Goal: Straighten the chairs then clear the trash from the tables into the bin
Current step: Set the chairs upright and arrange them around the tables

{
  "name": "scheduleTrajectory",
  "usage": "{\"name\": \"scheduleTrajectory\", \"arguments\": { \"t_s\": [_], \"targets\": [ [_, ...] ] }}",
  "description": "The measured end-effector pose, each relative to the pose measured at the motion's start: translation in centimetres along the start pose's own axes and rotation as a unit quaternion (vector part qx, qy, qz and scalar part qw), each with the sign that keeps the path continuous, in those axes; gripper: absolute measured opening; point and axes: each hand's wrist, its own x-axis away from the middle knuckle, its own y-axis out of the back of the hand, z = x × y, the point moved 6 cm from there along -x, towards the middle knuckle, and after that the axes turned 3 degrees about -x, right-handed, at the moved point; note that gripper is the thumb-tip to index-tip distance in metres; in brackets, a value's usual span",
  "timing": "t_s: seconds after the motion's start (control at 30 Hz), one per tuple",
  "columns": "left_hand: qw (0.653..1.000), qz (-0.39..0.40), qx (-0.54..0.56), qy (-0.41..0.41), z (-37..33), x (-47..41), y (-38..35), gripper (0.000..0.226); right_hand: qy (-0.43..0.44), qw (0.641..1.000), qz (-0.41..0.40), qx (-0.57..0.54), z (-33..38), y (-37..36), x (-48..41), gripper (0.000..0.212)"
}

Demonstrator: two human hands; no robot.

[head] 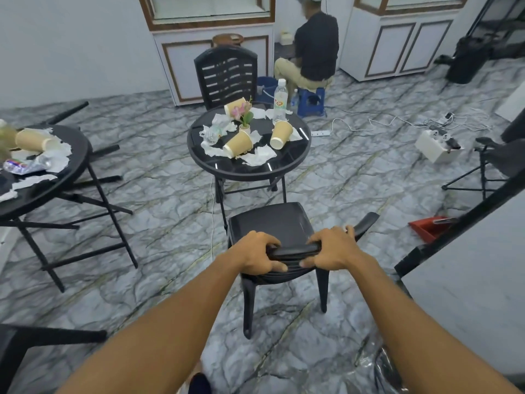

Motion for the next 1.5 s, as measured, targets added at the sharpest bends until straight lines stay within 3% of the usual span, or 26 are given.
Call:
{"name": "scheduleTrajectory", "arguments": {
  "t_s": [0.07, 0.13, 0.27, 0.53, 0.93, 1.5],
  "targets": [
    [0.998, -0.025, 0.053, 0.022, 1.8, 1.2, 2.5, 0.081, 0.016, 0.99, 0.073, -0.116, 2.4, 0.4, -0.4, 0.059],
    [0.993, -0.082, 0.061, 0.051, 4.6, 2.3, 5.8, 0.077, 0.04, 0.979, 0.054, -0.192, 6.1, 1.1, -1.9, 0.065],
    [0.98, -0.141, -0.012, 0.137, 11.3, 4.4, 11.0, 0.052, 0.085, 0.989, -0.021, -0.121, 15.3, 2.2, -6.2, 0.06],
    [0.964, -0.174, -0.031, 0.199, 24.6, 5.2, 22.3, 0.064, 0.157, 0.985, -0.01, -0.073, 32.7, 4.6, -15.4, 0.058],
    [0.958, -0.16, -0.001, 0.236, 39.7, 1.1, 34.1, 0.067, 0.184, 0.98, 0.016, -0.07, 46.2, 7.0, -30.7, 0.053],
    [0.926, -0.212, 0.018, 0.312, 57.5, -17.2, 54.6, 0.053, 0.289, 0.955, 0.055, -0.027, 62.6, 17.0, -62.9, 0.048]
  ]
}}
